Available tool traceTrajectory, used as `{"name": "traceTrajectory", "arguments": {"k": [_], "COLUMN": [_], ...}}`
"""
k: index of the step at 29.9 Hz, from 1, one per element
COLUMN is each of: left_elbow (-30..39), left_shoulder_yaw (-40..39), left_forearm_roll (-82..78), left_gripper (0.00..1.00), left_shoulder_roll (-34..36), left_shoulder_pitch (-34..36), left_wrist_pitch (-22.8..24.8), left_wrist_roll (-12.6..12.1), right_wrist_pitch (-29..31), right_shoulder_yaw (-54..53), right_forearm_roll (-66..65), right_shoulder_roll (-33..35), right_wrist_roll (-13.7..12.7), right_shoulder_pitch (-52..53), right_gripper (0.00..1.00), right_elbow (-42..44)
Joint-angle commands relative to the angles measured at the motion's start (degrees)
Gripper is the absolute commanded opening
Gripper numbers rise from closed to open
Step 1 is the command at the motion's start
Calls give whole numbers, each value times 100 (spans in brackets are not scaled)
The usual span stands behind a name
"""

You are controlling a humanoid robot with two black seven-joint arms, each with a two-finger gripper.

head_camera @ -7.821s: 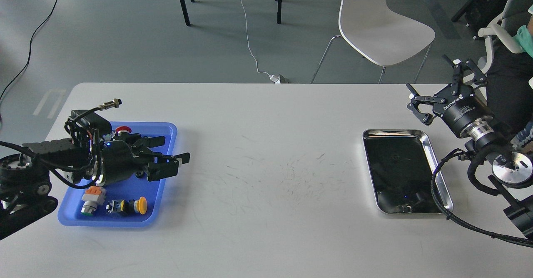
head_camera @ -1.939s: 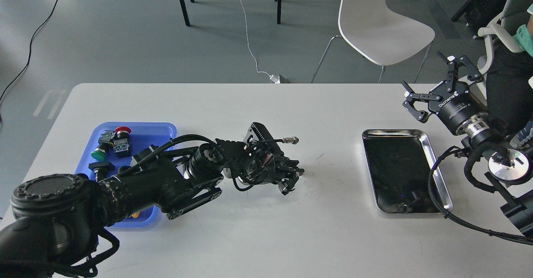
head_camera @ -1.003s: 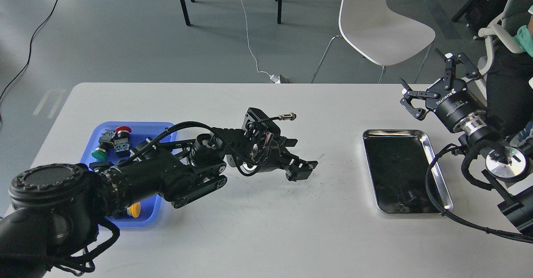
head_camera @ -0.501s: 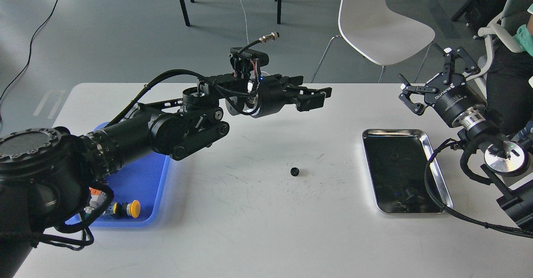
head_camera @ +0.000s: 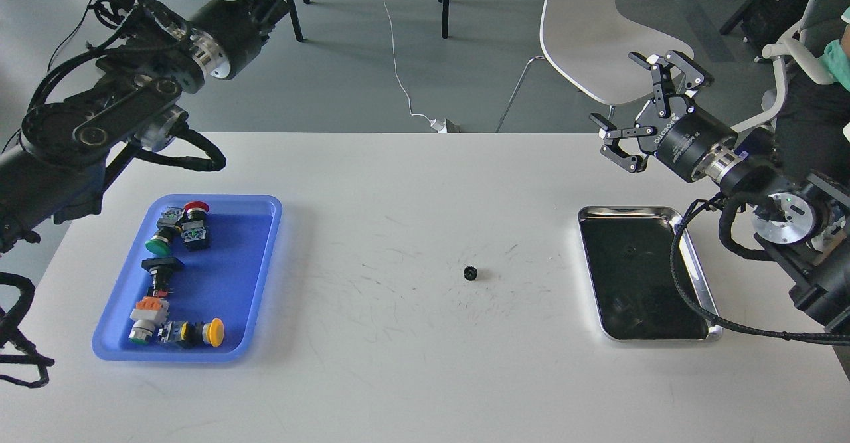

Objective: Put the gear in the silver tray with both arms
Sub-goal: 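Raise the left arm away and bring the right gripper over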

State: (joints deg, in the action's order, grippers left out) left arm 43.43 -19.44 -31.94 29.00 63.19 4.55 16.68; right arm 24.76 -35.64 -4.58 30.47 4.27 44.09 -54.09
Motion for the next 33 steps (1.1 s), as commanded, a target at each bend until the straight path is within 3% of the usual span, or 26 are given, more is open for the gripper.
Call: {"name": "traceTrajectory", "arguments": {"k": [1, 10, 15, 23, 28, 33], "left_elbow": [-1, 8, 8, 8, 8, 8], "left_shoulder_yaw": [-7, -323, -587, -772, -781, -781], "left_forearm_roll": [1056, 2481, 2676, 2667, 2667, 2667], "left_gripper": [95, 96, 96, 96, 96, 96], "left_shoulder_roll": [526, 1257, 1248, 1248, 1248, 1248], "left_shoulder_pitch": [-157, -719, -1123, -1353, -1353, -1353], "left_wrist_pitch": [431, 1469, 1478, 1435, 1417, 1417], "left_wrist_roll": [1, -16, 54, 63, 63, 89], "right_wrist_pitch": [-172, -445, -436, -252, 324, 324], "right_shoulder_yaw": [1275, 4528, 5680, 6885, 7176, 7431], "right_forearm_roll": [-490, -1800, -2108, -2698, -2689, -2601], "right_shoulder_roll": [-58, -1077, -1736, -2756, -2976, -3047], "right_wrist_roll": [-23, -251, -594, -840, -875, -963], "right_shoulder_pitch": [915, 2998, 3729, 4265, 4450, 4407], "right_gripper": [97, 97, 97, 97, 97, 96], "right_elbow": [-49, -137, -137, -120, -85, -41]}}
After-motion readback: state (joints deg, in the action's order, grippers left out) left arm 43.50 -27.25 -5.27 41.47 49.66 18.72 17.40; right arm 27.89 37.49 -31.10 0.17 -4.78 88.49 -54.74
